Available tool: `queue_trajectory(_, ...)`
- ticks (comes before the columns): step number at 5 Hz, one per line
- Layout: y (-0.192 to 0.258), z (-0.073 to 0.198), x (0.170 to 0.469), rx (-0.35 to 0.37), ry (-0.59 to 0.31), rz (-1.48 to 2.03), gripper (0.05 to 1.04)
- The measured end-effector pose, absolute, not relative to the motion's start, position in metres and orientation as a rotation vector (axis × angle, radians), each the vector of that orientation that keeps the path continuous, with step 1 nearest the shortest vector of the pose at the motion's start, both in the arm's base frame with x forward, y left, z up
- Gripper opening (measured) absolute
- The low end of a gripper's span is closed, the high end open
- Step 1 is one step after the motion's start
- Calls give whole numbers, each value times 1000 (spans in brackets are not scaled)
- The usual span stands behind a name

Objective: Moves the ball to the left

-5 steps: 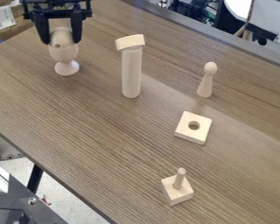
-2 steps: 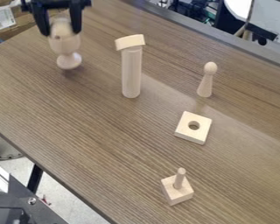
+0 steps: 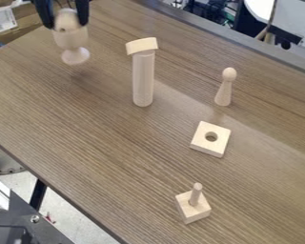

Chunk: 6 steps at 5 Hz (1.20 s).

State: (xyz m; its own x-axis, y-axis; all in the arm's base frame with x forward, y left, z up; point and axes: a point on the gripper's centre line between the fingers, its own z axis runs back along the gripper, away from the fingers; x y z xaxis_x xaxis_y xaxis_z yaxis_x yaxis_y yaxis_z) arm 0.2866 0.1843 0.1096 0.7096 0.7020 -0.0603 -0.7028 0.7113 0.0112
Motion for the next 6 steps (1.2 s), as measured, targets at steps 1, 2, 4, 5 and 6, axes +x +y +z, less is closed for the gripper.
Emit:
queue_trajectory(1, 181, 92, 291, -46, 127, 733, 737)
queue_trajectory(2, 184, 84, 292, 3, 170, 727, 737)
queue_trajectory(4, 184, 84, 294, 1, 158, 707, 737)
queue_trajectory(5, 181, 83, 297, -7, 147, 667, 737)
queue_trajectory(6, 181, 83, 298, -6, 134, 657, 737)
